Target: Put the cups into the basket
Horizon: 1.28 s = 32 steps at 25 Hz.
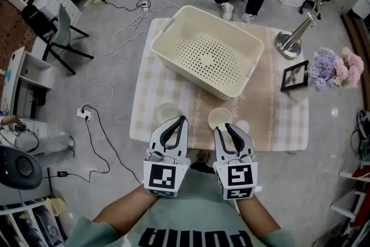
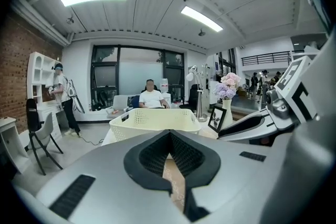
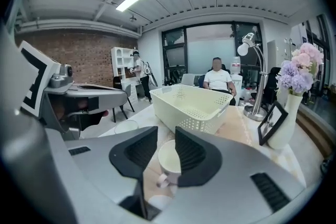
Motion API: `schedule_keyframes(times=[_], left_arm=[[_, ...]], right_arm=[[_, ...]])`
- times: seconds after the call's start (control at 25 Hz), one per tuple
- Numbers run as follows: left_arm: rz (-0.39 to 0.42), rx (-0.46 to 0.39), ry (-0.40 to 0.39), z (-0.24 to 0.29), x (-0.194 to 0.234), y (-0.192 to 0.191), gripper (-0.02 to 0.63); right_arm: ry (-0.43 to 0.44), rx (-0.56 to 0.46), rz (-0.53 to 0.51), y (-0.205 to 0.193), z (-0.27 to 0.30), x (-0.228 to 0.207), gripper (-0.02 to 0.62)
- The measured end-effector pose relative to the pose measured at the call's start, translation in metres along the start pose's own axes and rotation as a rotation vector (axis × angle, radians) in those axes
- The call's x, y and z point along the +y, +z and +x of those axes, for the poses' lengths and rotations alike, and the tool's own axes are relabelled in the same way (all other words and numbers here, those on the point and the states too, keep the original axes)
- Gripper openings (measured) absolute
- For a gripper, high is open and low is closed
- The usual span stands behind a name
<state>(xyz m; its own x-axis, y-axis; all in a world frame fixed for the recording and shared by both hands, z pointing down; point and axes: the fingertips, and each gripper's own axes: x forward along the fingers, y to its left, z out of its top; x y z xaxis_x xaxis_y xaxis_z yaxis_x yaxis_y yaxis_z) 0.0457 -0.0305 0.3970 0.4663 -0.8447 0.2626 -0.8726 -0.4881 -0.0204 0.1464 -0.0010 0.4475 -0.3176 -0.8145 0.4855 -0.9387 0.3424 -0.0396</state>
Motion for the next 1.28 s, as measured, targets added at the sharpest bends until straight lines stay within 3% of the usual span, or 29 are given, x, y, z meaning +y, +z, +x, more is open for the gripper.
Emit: schedule_keyframes(times=[0.08,0.56,1.04,1.28], left_arm=[[-0.001,0.012,-0.014,0.007,-0.001,-0.004,0.008],[0.018,0.094,-0.102,0.046,-0.004,-0.027,0.008],[0.070,0.131,-0.166,0.066,-0.004,-0.042,0.008],[0.048,0.142,-0.186,0.074,-0.004,-0.045,0.008]], right_arm=[[0.003,0.024,0.013,-0.004,0.006,-0.001,0.148],[-0.025,0.153,0.025,-0.032,0.037,-0.018,0.343],[-0.031,0.306,0.051,-0.071,0.069,-0.018,0.397],[-0.054,0.351,0.059,-0.086,0.077,-0.023,0.400]])
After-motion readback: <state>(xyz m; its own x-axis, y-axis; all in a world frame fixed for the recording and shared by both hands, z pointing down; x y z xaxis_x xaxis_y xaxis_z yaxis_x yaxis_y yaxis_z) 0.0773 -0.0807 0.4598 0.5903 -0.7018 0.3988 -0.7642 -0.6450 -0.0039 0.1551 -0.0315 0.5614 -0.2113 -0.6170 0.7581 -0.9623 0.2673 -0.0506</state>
